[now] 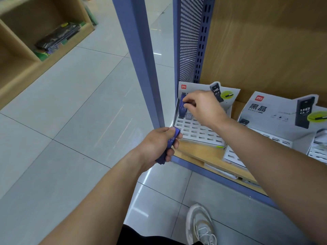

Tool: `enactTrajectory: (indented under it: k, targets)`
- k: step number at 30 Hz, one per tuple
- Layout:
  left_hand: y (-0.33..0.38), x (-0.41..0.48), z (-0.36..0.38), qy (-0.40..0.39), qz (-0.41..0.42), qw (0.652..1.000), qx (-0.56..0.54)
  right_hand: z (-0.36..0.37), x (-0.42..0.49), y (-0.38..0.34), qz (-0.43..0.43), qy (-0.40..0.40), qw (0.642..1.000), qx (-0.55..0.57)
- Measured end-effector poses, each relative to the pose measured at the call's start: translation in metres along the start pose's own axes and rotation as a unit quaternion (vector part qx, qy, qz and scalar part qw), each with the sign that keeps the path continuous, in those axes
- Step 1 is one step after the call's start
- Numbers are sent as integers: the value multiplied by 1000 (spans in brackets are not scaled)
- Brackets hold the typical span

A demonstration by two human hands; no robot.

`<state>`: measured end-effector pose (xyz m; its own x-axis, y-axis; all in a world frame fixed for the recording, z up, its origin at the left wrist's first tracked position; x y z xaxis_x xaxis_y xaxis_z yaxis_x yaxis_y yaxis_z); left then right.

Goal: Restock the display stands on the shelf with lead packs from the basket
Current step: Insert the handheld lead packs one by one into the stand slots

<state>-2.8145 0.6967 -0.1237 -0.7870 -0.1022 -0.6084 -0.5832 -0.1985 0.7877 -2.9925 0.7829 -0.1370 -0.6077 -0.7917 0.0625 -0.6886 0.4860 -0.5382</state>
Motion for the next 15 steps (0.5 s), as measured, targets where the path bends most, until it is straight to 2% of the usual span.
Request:
enactTrajectory:
  k: [3,8,15]
  targets:
    - [1,0,-1,-5,-8,1000,-30,-2,-1,2,5,-6,1000,16]
    - [0,0,-6,-23,22,998,45,-2,-3,4,31,-4,999,44]
    - [0,-4,-6,-26,14,1000,2,-4,-3,0,57,4,995,87]
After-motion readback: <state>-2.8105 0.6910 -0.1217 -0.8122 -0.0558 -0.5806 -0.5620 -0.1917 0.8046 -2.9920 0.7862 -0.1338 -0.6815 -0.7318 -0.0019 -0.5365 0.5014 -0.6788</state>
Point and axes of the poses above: each hand's wrist, its own x-axis towards the middle knuckle, its own z-axis out of the palm, y = z × x, the point moved 2 cm from there along x, towards the middle knuckle, and after that the axes turned 10 degrees about -y, right-handed, at the moved point
